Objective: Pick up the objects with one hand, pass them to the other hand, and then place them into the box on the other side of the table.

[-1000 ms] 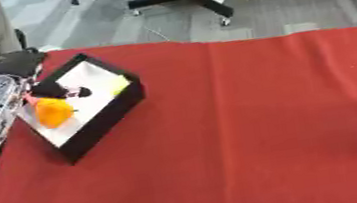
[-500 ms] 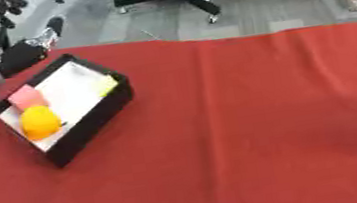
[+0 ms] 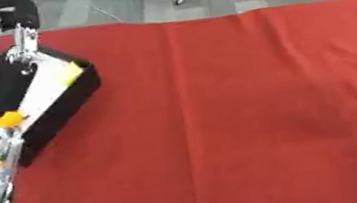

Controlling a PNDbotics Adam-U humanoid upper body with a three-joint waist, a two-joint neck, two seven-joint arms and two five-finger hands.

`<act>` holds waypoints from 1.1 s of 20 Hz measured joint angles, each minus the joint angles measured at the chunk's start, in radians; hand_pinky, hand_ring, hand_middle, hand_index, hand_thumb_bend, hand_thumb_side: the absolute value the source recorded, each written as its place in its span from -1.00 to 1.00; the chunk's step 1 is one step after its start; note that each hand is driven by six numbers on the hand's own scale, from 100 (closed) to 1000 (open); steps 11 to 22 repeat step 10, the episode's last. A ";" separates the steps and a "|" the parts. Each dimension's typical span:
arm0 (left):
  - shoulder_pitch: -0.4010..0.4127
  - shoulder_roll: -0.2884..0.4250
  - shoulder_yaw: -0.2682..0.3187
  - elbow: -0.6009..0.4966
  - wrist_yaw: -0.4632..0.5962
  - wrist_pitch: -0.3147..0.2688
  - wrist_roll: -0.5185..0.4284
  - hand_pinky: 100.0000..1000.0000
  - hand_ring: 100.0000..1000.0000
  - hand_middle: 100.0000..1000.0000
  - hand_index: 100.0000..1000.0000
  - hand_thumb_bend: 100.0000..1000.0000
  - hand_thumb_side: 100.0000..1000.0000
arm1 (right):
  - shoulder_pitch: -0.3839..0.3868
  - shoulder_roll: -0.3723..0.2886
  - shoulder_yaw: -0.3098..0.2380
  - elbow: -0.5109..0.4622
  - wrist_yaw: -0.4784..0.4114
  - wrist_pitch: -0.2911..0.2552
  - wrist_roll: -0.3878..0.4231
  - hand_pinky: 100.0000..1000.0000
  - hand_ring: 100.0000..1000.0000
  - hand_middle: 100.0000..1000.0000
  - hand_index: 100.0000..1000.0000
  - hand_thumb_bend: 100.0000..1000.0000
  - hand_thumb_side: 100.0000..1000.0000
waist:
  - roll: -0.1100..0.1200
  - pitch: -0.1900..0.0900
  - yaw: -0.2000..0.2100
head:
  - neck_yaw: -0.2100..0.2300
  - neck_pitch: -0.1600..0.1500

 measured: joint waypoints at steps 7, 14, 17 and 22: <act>0.082 -0.102 -0.105 0.000 0.068 0.004 0.039 0.35 0.10 0.21 0.53 -0.55 1.00 | 0.079 0.105 -0.020 -0.059 -0.044 -0.004 -0.044 0.39 0.12 0.36 0.49 -1.00 1.00 | -0.023 0.065 -0.028 | -0.033 0.001; 0.090 -0.141 -0.148 0.001 0.089 -0.003 0.051 0.34 0.08 0.18 0.52 -0.56 1.00 | 0.098 0.161 -0.016 -0.090 -0.060 -0.009 -0.031 0.39 0.11 0.37 0.50 -1.00 1.00 | -0.024 0.067 -0.025 | -0.046 0.001; 0.090 -0.141 -0.148 0.001 0.089 -0.003 0.051 0.34 0.08 0.18 0.52 -0.56 1.00 | 0.098 0.161 -0.016 -0.090 -0.060 -0.009 -0.031 0.39 0.11 0.37 0.50 -1.00 1.00 | -0.024 0.067 -0.025 | -0.046 0.001; 0.090 -0.141 -0.148 0.001 0.089 -0.003 0.051 0.34 0.08 0.18 0.52 -0.56 1.00 | 0.098 0.161 -0.016 -0.090 -0.060 -0.009 -0.031 0.39 0.11 0.37 0.50 -1.00 1.00 | -0.024 0.067 -0.025 | -0.046 0.001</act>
